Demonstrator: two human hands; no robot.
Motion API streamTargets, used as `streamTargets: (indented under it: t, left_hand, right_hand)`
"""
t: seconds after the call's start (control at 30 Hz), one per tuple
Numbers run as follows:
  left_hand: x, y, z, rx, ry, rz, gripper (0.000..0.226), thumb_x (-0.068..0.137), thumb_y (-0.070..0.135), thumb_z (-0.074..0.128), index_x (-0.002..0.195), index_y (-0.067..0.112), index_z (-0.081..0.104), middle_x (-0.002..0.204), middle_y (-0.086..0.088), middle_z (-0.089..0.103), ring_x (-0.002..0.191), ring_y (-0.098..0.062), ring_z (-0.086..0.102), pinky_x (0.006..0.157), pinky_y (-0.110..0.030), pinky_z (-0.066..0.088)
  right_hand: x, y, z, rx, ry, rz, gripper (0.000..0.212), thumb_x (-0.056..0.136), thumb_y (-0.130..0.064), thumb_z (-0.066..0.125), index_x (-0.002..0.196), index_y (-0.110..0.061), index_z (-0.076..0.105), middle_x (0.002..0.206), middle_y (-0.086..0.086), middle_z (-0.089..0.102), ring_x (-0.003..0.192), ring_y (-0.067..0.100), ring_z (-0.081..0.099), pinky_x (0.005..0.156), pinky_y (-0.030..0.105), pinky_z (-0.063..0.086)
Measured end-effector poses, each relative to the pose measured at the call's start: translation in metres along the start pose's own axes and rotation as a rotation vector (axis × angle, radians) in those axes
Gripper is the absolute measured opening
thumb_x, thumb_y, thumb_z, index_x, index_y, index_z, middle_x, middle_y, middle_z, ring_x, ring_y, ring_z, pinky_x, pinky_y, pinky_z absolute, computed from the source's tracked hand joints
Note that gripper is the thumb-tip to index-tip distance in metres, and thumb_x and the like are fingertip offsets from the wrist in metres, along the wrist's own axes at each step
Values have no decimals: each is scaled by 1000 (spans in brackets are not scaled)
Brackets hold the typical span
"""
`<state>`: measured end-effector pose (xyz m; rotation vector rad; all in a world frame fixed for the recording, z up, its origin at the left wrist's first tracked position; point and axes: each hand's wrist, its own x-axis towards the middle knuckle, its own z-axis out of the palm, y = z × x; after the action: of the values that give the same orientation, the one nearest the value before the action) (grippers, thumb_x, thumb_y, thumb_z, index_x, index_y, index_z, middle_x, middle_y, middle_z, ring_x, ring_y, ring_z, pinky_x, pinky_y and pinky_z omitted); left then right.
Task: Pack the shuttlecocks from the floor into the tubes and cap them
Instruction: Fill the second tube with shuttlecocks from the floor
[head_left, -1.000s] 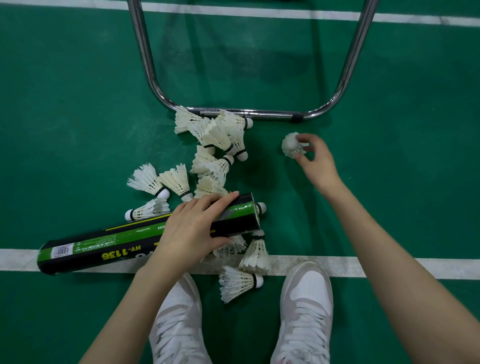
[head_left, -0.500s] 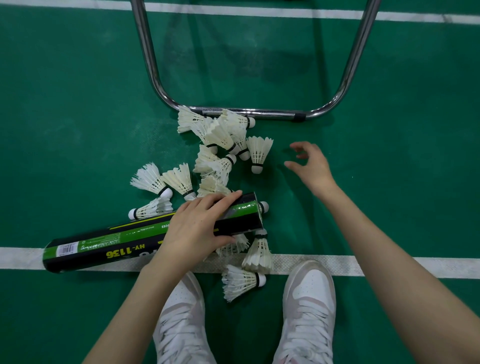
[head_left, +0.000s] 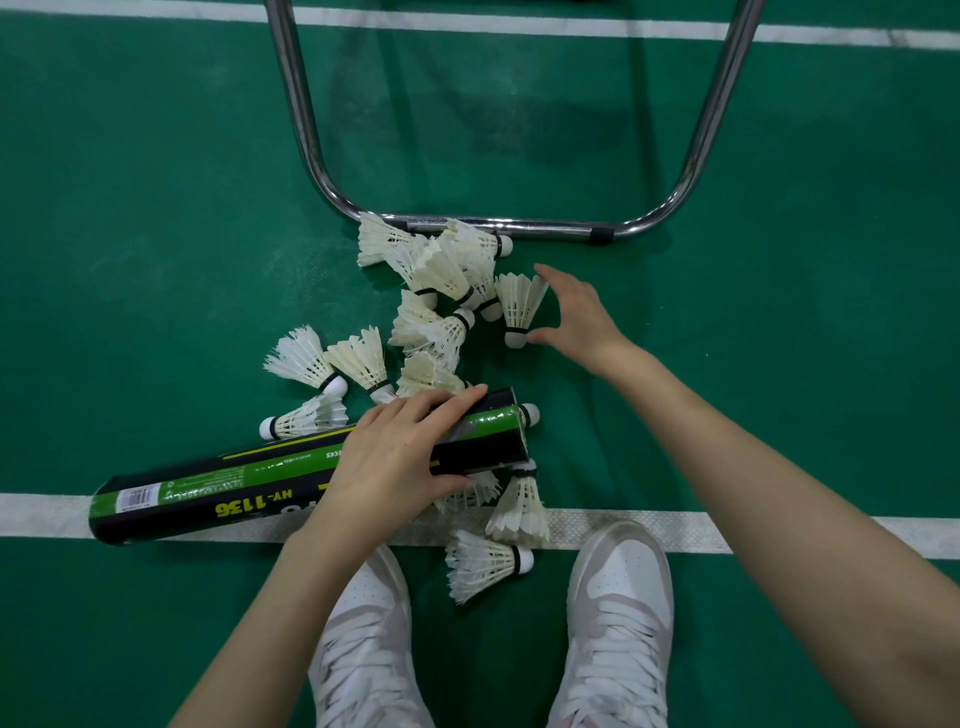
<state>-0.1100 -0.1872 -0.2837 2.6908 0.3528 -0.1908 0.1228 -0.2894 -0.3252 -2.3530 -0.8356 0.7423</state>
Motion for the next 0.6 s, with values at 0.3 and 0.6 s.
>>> streamTargets:
  t: [0.3, 0.6]
  left_hand:
    - [1, 0, -1, 0, 10, -5, 90, 69, 46, 74, 142, 41, 23, 129, 7, 49, 114, -21, 48, 91, -35, 38]
    - [0, 0, -2, -5, 40, -11, 88, 68, 45, 75, 141, 39, 26, 127, 6, 51, 112, -22, 50, 89, -36, 40]
  right_hand:
    - [-13, 9, 9, 77, 87, 122, 24, 84, -21, 65, 100, -4, 60, 97, 13, 61, 89, 22, 52, 72, 30, 37]
    - [-95, -4, 8, 455, 261, 164, 21, 84, -18, 67, 69, -22, 53, 61, -4, 43, 58, 10, 36, 55, 21, 30]
